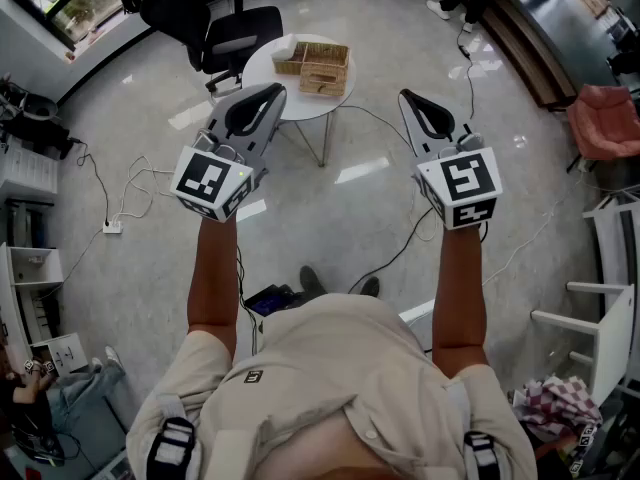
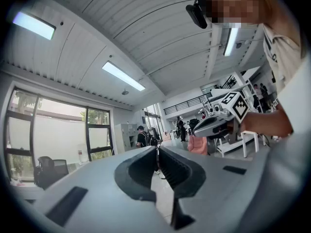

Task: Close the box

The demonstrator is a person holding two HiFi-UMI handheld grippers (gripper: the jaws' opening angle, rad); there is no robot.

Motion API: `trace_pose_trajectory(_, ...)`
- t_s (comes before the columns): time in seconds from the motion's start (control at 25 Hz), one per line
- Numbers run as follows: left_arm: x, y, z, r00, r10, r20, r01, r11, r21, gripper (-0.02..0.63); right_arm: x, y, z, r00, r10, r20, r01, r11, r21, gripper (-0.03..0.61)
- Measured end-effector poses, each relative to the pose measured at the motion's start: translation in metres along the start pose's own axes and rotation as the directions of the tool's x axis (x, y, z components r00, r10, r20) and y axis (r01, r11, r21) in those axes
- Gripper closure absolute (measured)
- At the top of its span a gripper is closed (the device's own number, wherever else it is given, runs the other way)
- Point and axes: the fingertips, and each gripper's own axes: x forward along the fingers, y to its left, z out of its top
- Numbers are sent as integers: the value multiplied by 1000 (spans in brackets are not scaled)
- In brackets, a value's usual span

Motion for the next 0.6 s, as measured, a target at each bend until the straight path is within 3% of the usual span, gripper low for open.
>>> trace_pose_trajectory(0.6, -15, 64, -30, 1000, -29, 7, 29, 999, -26, 597, 61, 29, 5, 999, -26, -28, 27, 1000, 14, 588)
